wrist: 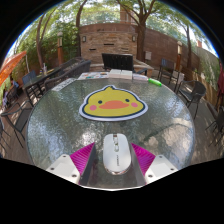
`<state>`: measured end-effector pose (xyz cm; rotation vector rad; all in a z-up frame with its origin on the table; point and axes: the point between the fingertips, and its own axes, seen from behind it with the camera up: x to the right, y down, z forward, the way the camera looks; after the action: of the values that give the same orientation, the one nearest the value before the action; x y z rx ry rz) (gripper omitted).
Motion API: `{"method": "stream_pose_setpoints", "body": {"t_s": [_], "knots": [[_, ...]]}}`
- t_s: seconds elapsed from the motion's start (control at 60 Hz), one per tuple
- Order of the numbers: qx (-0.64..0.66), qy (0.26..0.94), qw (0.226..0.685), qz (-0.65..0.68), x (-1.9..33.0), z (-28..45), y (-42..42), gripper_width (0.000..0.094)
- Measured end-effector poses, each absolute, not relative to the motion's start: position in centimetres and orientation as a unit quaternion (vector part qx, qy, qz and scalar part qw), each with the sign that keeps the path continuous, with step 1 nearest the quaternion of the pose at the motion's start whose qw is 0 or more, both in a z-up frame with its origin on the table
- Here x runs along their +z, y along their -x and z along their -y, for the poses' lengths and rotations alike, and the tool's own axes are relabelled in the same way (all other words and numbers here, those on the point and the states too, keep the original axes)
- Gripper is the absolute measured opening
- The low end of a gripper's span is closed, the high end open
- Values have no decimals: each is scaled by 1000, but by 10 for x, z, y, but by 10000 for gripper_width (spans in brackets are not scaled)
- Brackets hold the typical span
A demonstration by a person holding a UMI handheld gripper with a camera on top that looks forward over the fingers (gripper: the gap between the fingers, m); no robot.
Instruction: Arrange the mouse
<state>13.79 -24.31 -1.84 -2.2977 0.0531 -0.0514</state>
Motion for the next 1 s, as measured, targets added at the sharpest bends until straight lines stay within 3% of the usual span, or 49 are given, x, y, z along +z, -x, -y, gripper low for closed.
{"method": "stream_pose_setpoints", "body": {"t_s": [0.067, 0.283, 0.367, 0.567, 0.667, 0.75, 0.833, 1.0], "knots": [[-12, 911, 412, -9, -19, 242, -132, 490], [-28, 919, 393, 1, -15, 246, -128, 364], [-24, 918, 396, 1, 4, 250, -122, 364], [-2, 884, 468, 14, 126, 241, -92, 362], [1, 854, 519, 20, 199, 202, -93, 360], [3, 837, 547, 18, 229, 156, -103, 361], [-1, 839, 544, 16, 216, 108, -119, 362], [7, 883, 470, 14, 108, 41, -138, 359]]}}
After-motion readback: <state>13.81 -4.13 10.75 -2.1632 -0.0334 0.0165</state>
